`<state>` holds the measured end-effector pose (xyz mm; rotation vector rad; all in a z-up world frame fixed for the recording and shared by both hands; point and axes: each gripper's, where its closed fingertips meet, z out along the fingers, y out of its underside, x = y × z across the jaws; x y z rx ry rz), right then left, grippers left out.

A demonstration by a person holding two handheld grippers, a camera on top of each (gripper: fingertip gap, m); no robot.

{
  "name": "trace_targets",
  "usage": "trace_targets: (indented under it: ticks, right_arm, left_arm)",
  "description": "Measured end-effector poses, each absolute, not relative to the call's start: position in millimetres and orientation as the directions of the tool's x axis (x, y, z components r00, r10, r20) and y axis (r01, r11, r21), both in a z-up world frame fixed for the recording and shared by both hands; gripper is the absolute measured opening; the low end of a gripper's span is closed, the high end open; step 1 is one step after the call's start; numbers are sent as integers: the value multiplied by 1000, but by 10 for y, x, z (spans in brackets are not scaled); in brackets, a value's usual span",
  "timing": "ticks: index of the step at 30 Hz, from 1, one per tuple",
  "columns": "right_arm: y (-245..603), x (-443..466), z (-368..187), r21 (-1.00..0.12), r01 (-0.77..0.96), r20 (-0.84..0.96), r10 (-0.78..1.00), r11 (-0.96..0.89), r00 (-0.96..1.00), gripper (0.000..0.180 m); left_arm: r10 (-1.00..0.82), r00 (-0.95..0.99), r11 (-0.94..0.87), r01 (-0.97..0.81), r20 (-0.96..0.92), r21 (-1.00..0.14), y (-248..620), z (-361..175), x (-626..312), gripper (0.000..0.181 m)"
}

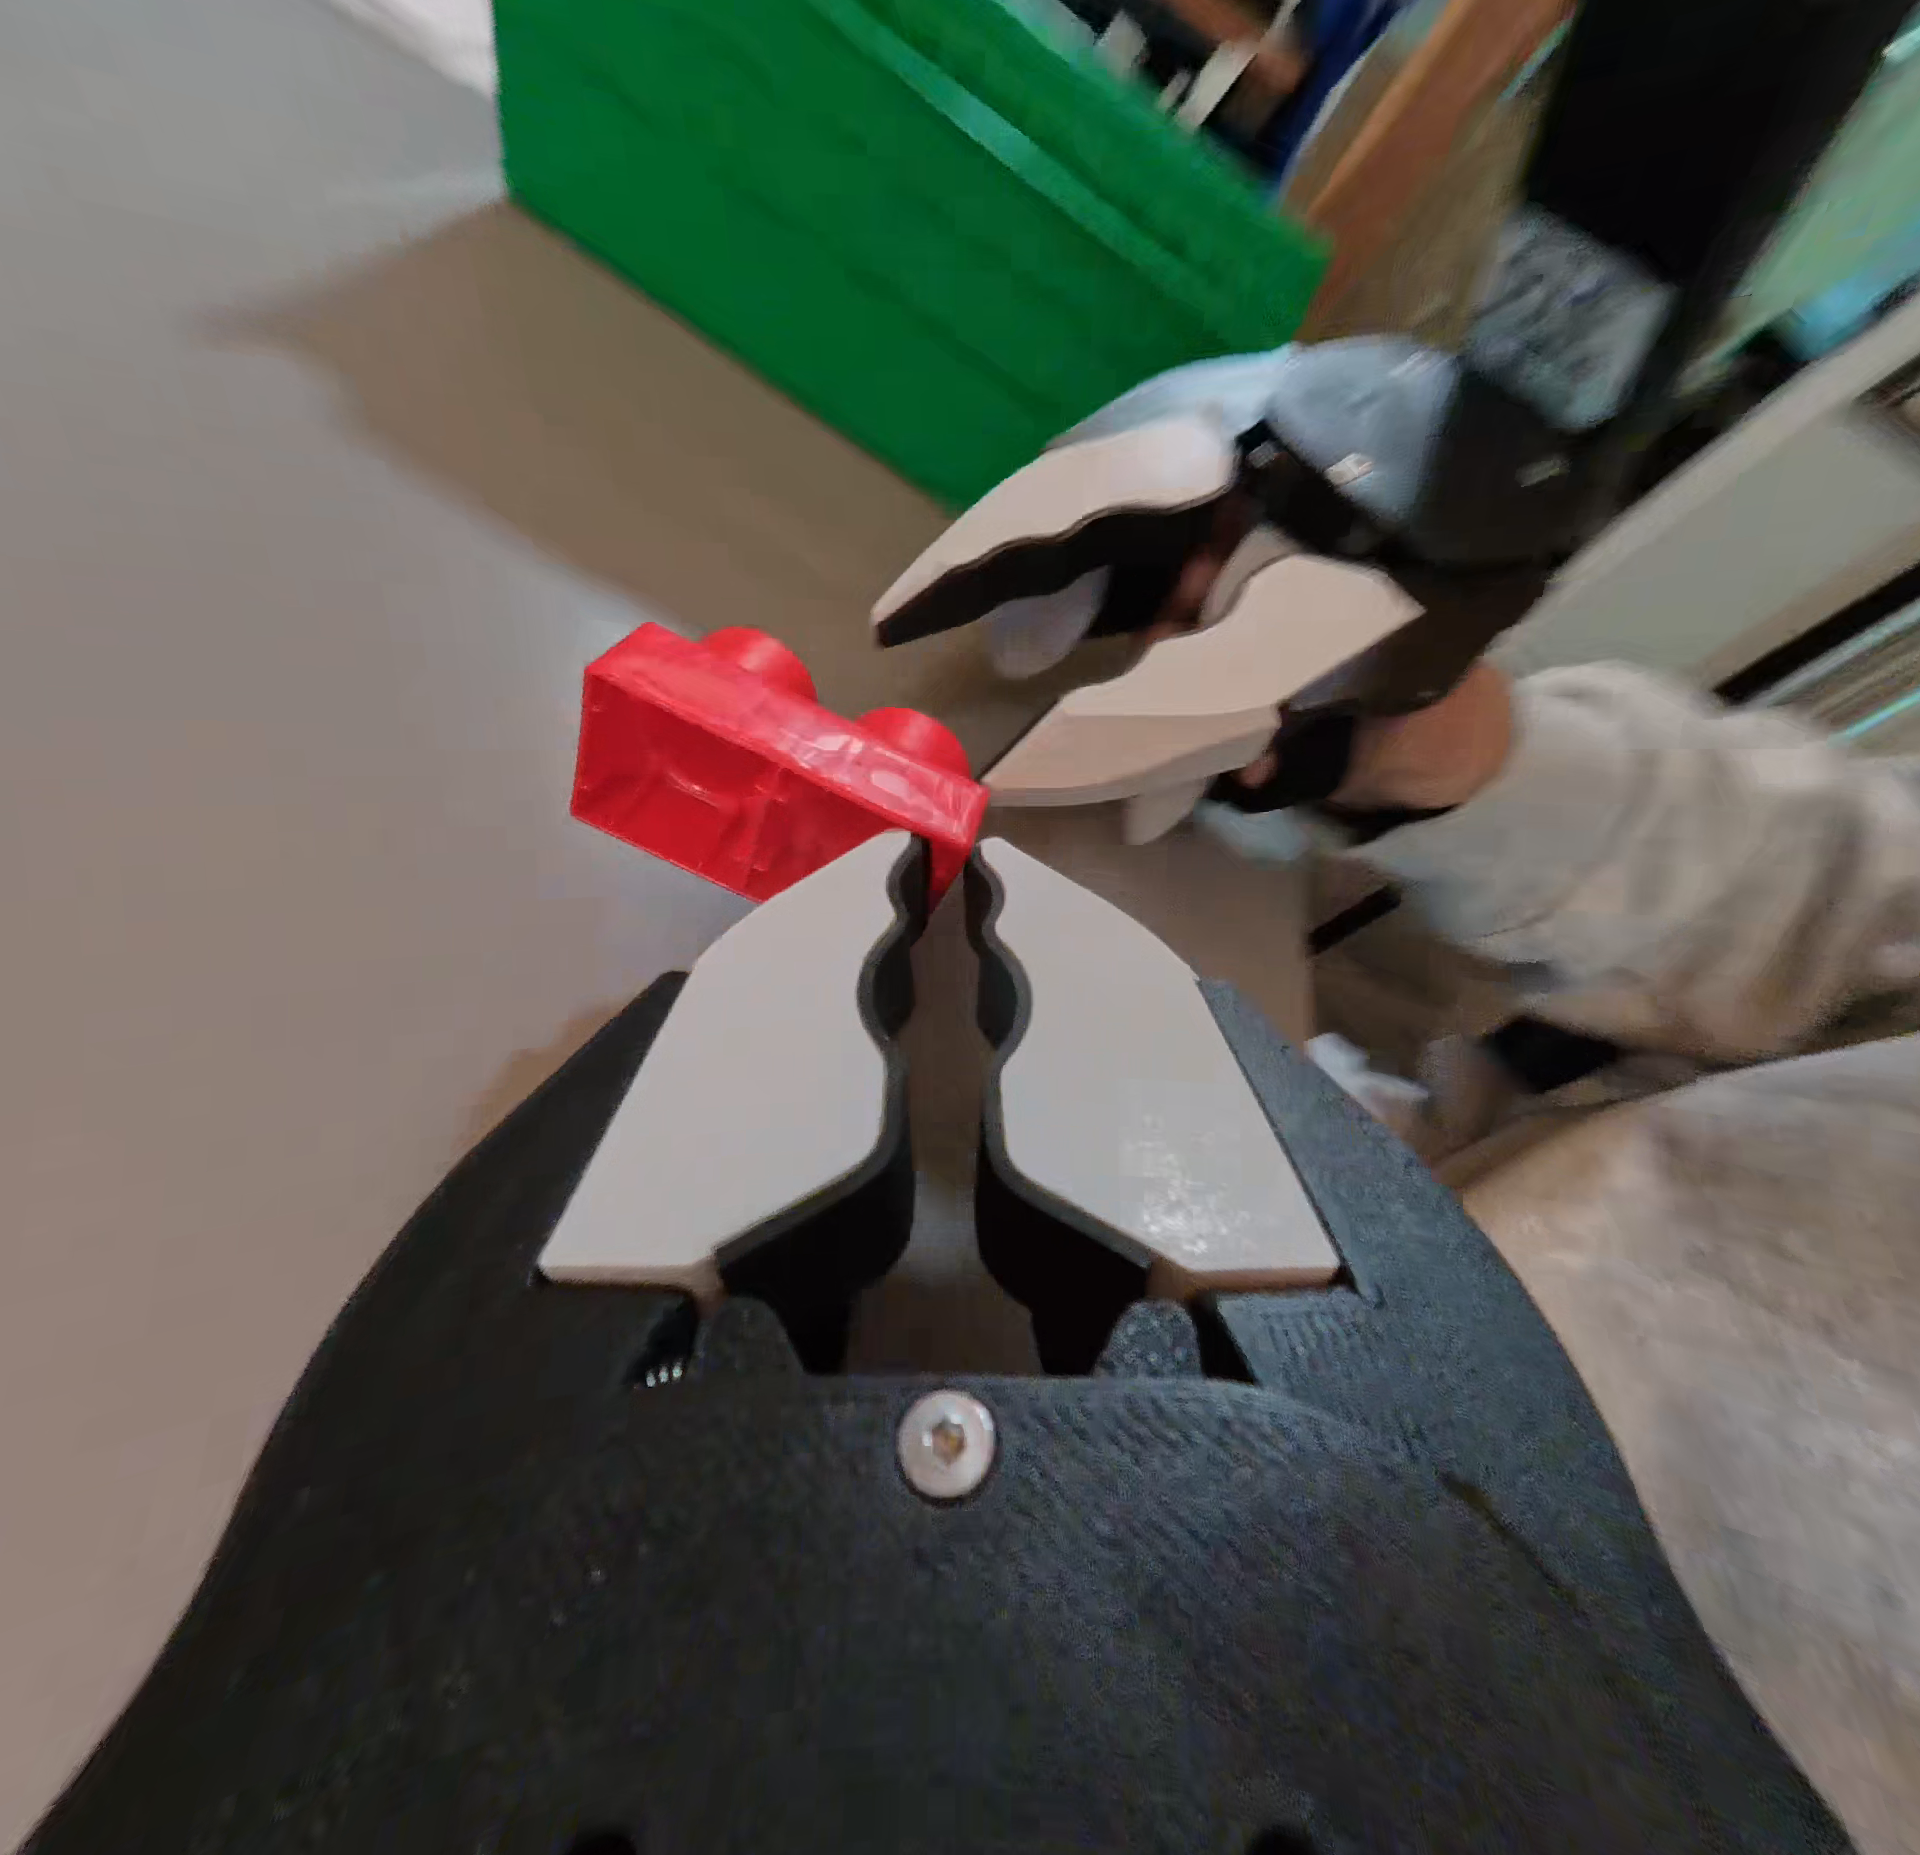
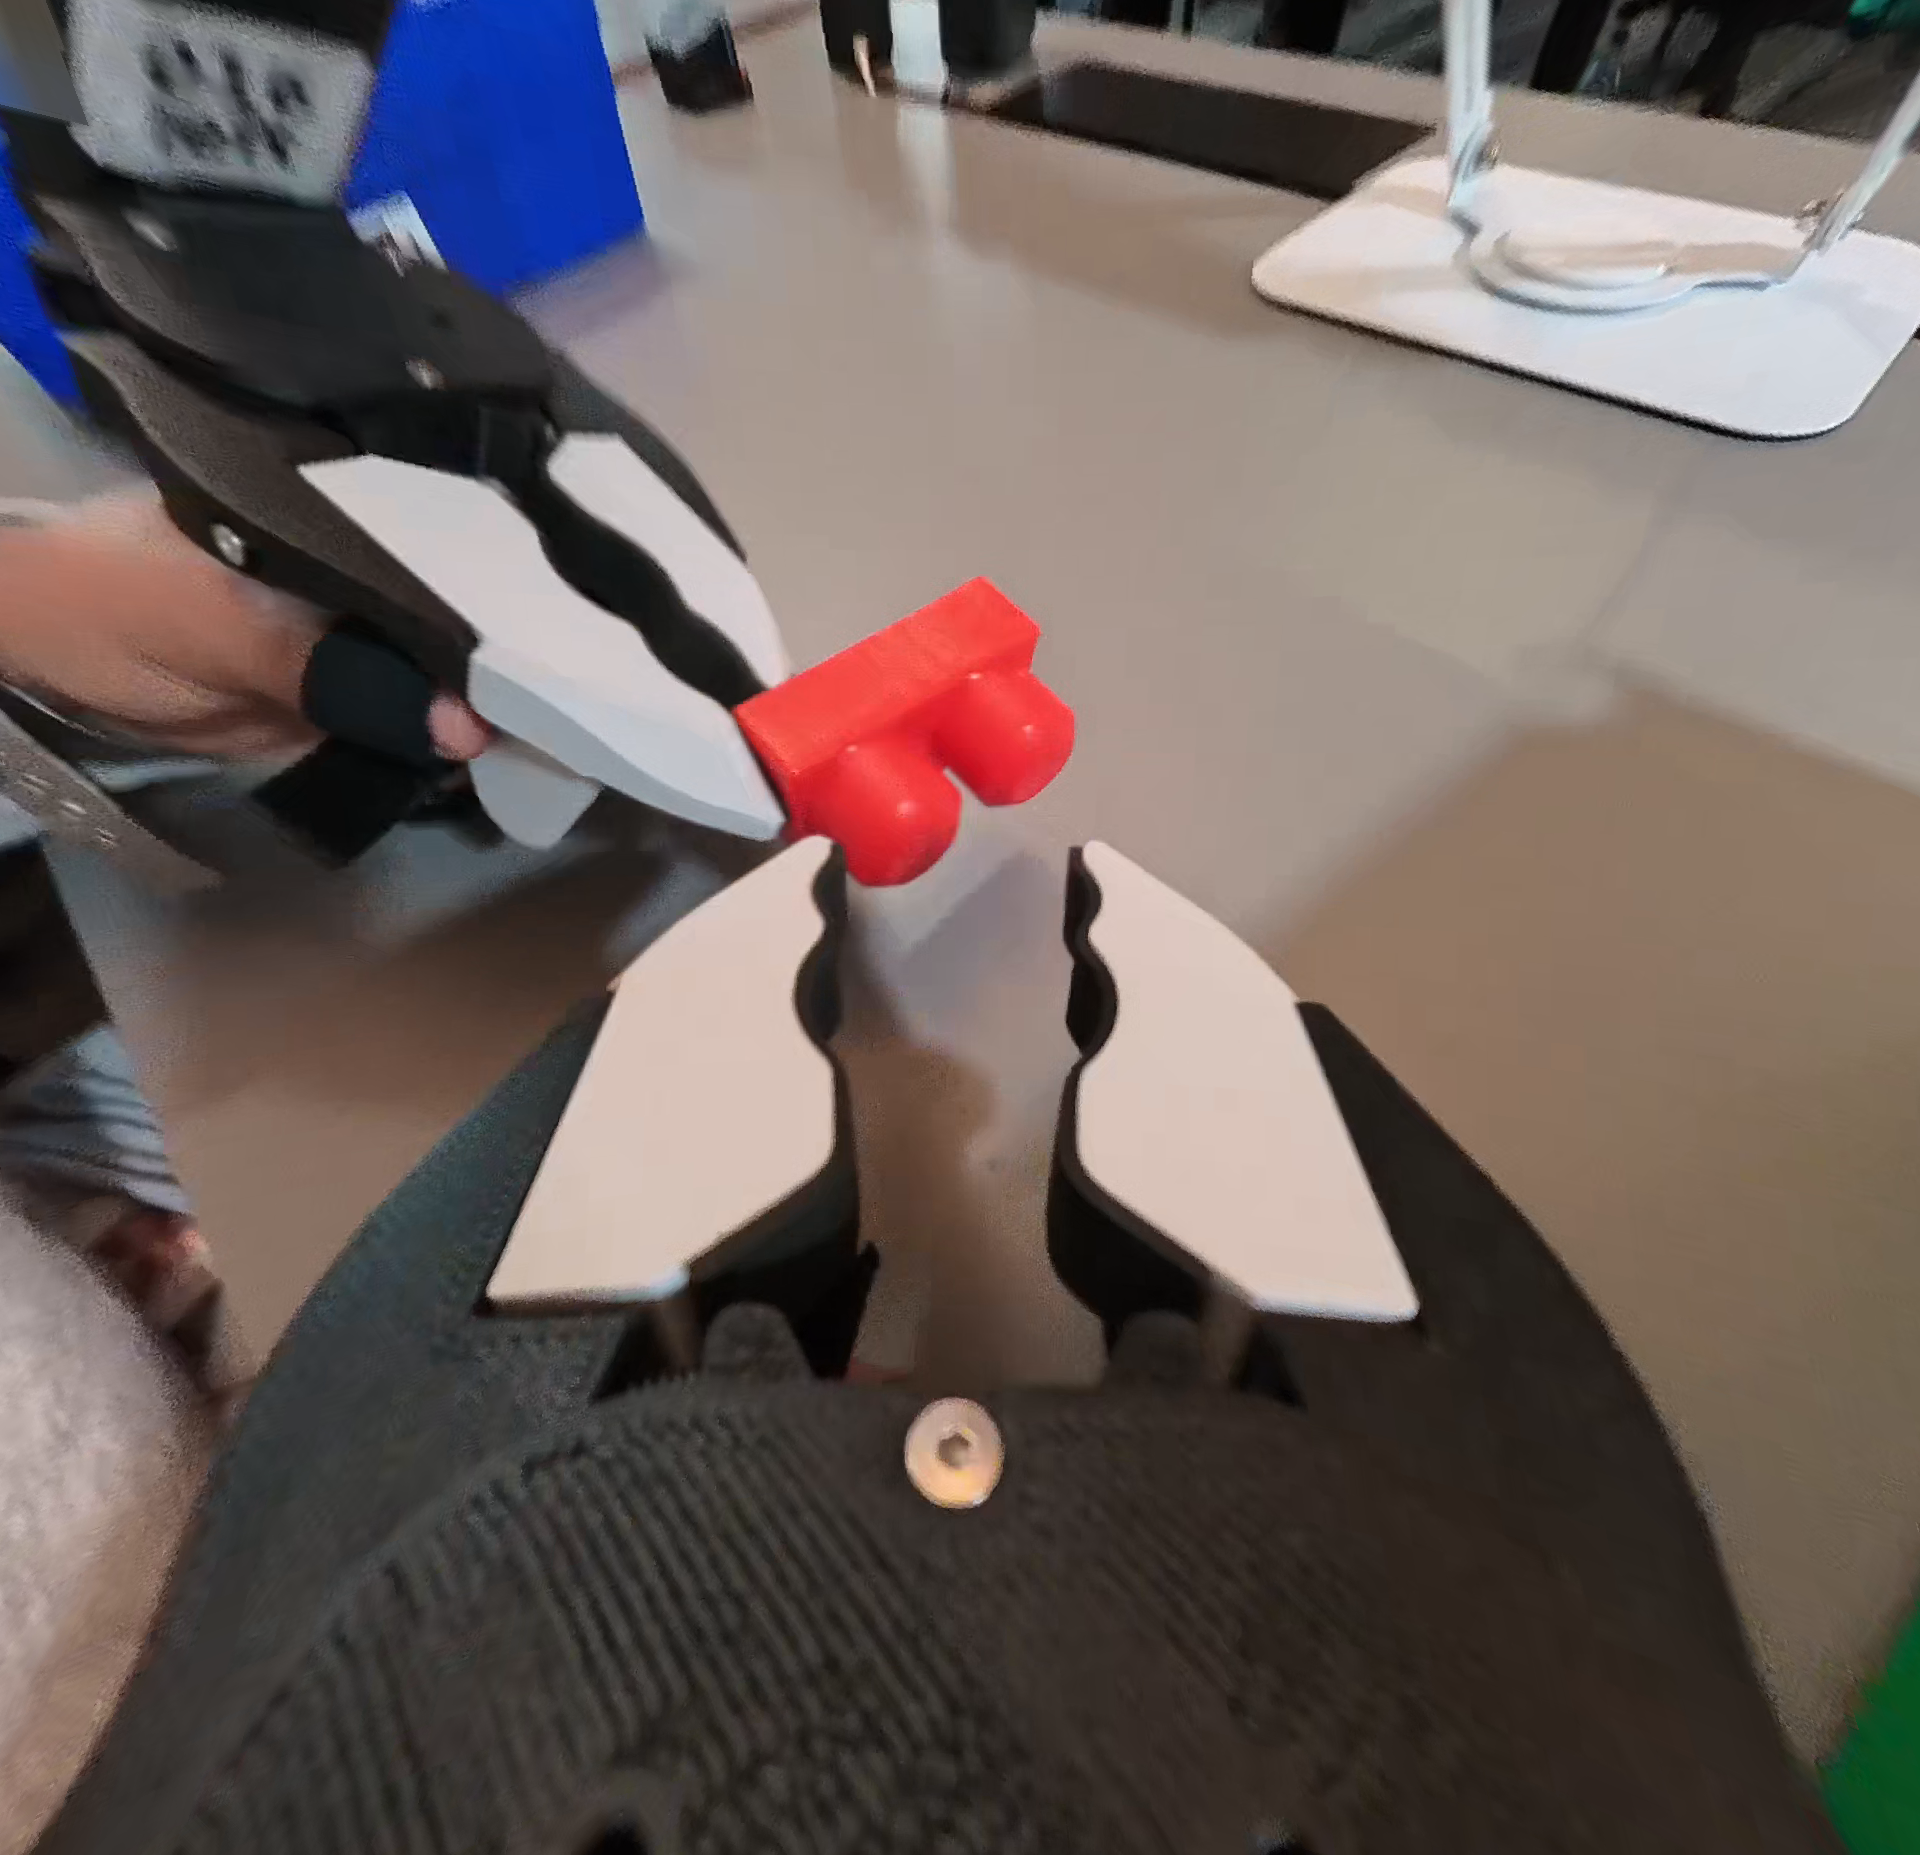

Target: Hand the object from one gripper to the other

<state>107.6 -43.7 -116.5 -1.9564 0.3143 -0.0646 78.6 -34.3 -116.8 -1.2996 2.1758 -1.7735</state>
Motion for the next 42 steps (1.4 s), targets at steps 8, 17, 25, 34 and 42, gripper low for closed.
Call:
trace_targets:
  ticks: [8, 17, 25, 34, 42]
  right_arm:
    - [-530, 1016, -365, -844, -507, -503, 71, 177, 861, 82]
    - [-351, 821, -529, -936, -348, -348, 17, 48, 937, 68]
    - [-443, 785, -356, -920, -375, -365, 100, 116, 926, 67]
    - [-480, 586, -125, -953, -201, -174, 137, 226, 975, 67]
    - [-451, 478, -123, -962, -155, -120, 164, 225, 979, 66]
  left_arm:
    - [-212, -721, -374, -563, 660, -737, -325, -562, 652, 6]
    - [-144, -785, -325, -538, 603, -778, -538, -490, 480, 5]
    - [-41, -766, -362, -587, 641, -724, -574, -419, 433, 31]
    - [480, -478, -300, -878, 736, -374, -622, -229, 226, 33]
    - [447, -443, -344, -887, 777, -309, -628, -306, 353, 46]
